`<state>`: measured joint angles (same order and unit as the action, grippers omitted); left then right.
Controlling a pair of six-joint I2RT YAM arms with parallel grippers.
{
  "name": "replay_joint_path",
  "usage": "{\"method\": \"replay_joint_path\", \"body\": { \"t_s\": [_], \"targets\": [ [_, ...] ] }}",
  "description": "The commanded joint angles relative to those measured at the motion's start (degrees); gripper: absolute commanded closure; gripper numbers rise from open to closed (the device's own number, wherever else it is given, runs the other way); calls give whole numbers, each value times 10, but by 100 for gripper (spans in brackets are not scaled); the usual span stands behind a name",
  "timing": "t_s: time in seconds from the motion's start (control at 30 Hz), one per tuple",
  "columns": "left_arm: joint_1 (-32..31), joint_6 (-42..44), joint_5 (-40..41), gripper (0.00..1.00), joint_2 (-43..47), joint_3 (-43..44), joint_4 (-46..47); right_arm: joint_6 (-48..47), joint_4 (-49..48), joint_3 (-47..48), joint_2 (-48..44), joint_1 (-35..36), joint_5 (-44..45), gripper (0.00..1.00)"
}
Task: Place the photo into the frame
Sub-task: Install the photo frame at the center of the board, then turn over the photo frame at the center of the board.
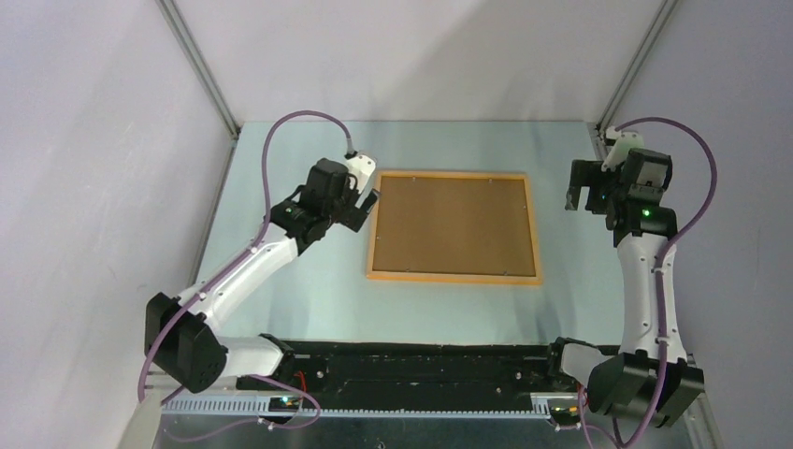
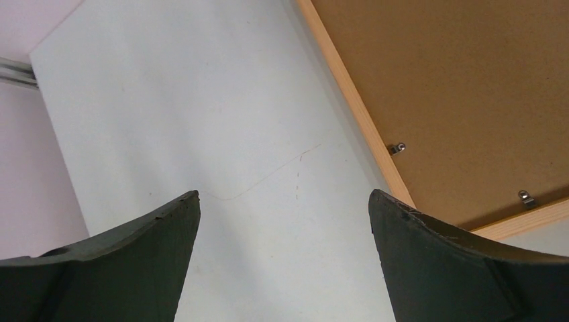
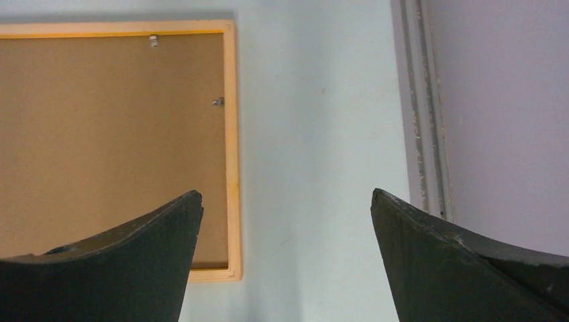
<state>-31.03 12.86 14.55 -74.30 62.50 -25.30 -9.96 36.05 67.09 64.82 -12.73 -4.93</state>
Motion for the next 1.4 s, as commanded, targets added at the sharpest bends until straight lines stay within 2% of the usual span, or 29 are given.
{"method": "replay_joint_path", "body": {
  "t_s": [0.0,0.17,0.33,0.43,0.57,0.77,0.87,1.0,1.2,1.37],
  "targets": [
    [8,22,33,0,41,-13,19,-1,23,-14,-29,6,-57,1],
    [14,40,36,0,64,-27,19,-9,5,-54,-62,11,-103,0],
    [17,63,35,0,67,-35,20,-54,17,-58,-38,30,-162,1],
    [19,68,44,0,60,-32,19,-75,26,-59,-21,55,-165,1],
    [19,61,69,0,48,-23,12,-120,39,-68,4,115,-155,1],
    [19,63,13,0,41,-24,-13,-168,49,-97,40,246,-95,1],
    [18,54,-16,0,36,-26,-19,-186,68,-99,67,286,-85,1],
    [16,40,-31,0,23,-17,-31,-207,81,-104,104,349,-63,7],
    [14,28,-26,0,3,-4,-43,-220,87,-105,167,426,-28,22],
    [14,25,-19,0,2,-1,-48,-236,77,-107,213,476,9,27]
  ]
}}
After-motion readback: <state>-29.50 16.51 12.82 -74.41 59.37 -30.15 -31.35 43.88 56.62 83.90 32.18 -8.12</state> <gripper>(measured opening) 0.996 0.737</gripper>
